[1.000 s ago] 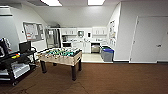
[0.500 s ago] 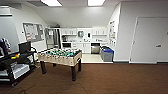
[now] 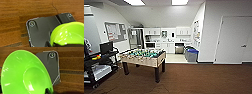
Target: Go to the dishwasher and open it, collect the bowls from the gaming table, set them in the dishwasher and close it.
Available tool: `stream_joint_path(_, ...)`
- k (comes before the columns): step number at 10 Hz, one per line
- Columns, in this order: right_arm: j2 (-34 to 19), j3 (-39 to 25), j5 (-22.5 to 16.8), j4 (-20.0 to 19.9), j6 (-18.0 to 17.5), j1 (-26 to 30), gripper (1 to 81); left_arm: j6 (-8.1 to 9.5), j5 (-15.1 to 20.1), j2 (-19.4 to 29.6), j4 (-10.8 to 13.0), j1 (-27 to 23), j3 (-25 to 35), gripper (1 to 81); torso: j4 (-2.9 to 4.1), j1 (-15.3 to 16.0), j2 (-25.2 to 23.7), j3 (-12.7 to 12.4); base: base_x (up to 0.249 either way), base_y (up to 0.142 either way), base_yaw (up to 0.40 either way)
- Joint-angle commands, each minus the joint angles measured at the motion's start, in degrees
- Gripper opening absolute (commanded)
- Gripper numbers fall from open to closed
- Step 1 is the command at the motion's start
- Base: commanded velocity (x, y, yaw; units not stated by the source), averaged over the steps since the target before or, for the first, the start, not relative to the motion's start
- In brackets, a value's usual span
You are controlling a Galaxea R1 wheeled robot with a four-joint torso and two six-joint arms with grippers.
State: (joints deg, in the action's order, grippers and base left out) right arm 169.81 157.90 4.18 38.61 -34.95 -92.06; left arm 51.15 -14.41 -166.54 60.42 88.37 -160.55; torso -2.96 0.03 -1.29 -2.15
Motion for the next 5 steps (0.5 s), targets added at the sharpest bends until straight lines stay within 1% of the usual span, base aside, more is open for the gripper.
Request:
stream_joint_path(1,0.8,-0.7,-0.4,0.9,0.1,3.2,1.0,-0.09,1.8,0.8,0.0,-3.5,-0.5,1.0,0.00,0.0,0.0,0.0,0.145,0.000,0.000)
stream_joint_path(5,0.8,-0.7,-0.4,0.9,0.1,3.2,1.0,0.00,1.8,0.8,0.1,-3.5,-0.5,1.0,0.00,0.0,0.0,0.0,0.145,0.000,0.000)
